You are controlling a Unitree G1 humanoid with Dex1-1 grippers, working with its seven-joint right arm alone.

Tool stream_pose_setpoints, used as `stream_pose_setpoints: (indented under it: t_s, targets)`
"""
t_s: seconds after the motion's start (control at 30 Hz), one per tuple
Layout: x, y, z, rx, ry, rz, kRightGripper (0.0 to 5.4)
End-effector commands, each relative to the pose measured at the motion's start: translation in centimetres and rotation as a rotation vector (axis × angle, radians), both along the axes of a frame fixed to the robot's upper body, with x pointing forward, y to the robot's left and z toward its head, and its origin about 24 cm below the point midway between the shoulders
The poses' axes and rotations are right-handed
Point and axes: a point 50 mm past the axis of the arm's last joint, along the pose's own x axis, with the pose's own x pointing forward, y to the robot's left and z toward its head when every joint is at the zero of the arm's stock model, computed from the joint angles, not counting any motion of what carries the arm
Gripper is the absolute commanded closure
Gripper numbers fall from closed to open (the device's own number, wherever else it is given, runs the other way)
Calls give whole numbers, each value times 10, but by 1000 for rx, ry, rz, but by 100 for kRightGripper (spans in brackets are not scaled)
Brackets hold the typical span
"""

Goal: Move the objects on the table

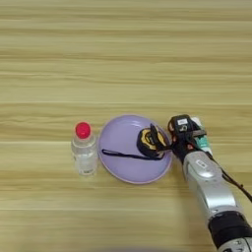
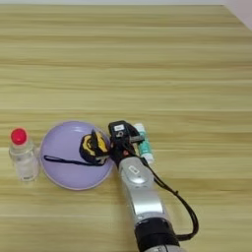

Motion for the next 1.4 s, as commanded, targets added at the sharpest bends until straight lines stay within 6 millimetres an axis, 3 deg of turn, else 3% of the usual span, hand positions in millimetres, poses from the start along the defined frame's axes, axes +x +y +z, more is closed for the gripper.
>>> stream_pose_setpoints:
  t_s: [0.03,0.93,1.4]
  targets:
    - [21,6,30,5,-145,37,3]
    - [11,29,16,8,-101,157,3]
    - [8,27,1,-37,6,148,3]
